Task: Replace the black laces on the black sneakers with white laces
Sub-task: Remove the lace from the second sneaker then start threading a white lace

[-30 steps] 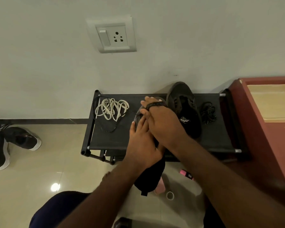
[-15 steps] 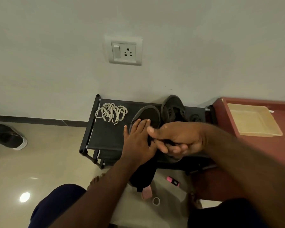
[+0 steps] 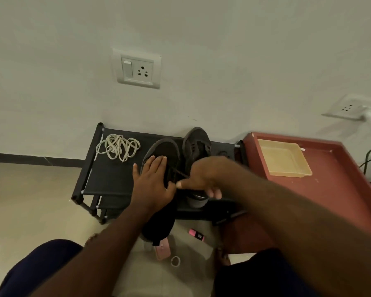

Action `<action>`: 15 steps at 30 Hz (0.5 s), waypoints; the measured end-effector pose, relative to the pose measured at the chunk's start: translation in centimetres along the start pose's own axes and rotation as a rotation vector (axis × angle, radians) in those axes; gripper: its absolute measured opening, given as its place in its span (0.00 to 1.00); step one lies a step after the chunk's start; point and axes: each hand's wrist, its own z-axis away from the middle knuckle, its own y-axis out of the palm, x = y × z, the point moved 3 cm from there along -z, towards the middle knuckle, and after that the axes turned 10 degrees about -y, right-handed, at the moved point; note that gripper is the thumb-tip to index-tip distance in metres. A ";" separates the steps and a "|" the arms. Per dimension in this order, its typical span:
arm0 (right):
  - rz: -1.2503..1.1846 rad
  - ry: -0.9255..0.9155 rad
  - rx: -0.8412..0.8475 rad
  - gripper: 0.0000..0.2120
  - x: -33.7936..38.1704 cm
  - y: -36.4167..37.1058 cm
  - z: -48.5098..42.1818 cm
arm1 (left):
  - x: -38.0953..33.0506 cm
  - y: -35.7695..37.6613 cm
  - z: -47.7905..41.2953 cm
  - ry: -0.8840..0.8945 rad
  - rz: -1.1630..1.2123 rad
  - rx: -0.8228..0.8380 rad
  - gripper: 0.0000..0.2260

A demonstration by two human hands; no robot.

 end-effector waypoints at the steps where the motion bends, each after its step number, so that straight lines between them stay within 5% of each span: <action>1: -0.244 -0.102 0.144 0.32 0.5 0.8 0.7 | 0.0 0.0 0.1 0.004 -0.004 0.003 0.39; 3: -1.053 -0.449 0.169 0.28 2.6 1.7 0.9 | -0.2 0.0 0.3 0.041 0.025 -0.011 0.41; 5: -1.804 -0.697 -0.225 0.20 3.7 1.0 -0.6 | -0.3 0.1 0.4 0.063 0.077 -0.058 0.37; 6: -1.856 -0.687 -0.536 0.17 3.6 0.6 -1.9 | -0.2 0.2 0.4 0.050 0.054 -0.057 0.35; 8: -1.230 -0.435 -1.065 0.14 3.2 -0.9 -3.4 | 0.0 0.6 0.3 0.038 -0.012 -0.037 0.34; 9: -0.776 -0.316 -1.069 0.14 3.1 -1.6 -4.0 | 0.1 0.7 0.3 0.038 -0.022 -0.030 0.34; 12: 0.001 -0.110 -0.550 0.12 2.3 -1.7 -4.9 | 0.1 0.4 0.3 0.028 -0.029 -0.022 0.35; 15: 0.103 -0.019 -0.394 0.15 0.9 -0.8 -3.3 | 0.0 0.4 0.1 0.008 -0.021 -0.003 0.36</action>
